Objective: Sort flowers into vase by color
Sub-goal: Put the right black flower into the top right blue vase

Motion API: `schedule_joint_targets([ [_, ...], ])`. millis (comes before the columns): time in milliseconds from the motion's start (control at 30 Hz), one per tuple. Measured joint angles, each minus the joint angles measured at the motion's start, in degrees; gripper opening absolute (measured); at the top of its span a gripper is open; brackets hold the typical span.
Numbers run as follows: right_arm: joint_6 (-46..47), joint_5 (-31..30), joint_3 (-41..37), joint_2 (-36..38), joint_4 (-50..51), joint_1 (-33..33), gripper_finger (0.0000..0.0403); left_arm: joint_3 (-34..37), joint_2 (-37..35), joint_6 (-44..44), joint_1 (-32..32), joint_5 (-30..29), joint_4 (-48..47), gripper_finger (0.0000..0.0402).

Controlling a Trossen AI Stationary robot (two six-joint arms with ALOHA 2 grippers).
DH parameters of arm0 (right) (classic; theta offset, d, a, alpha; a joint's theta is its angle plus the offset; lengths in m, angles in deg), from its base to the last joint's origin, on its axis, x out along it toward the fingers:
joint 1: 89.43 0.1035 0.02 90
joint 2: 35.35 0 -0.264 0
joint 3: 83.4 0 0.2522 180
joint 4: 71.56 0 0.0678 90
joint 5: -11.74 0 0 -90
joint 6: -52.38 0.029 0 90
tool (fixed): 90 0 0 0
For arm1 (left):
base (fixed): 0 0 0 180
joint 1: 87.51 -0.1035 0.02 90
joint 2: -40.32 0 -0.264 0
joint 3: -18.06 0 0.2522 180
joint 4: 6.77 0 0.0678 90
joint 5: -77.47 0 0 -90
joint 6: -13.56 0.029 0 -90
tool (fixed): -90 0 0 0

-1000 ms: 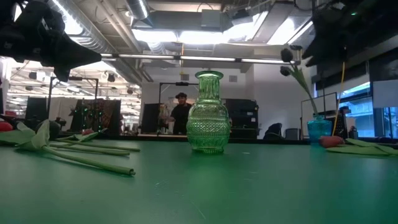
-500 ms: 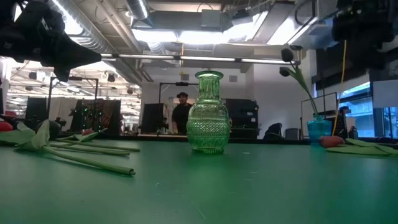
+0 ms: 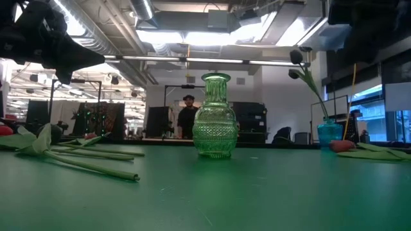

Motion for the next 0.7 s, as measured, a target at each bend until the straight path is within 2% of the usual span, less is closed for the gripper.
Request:
schedule_joint_targets([
  [400, 6.83, -1.61, 0.00, -9.51, -3.61, 13.31, 0.0198, -0.01, 0.01, 0.01, 0.00, 0.00, 0.00, 0.0011],
  [700, 20.66, -7.66, 0.00, -15.25, -3.89, 25.64, 0.0198, 0.00, 0.00, 0.01, 0.00, 0.00, 0.00, 0.0011],
])
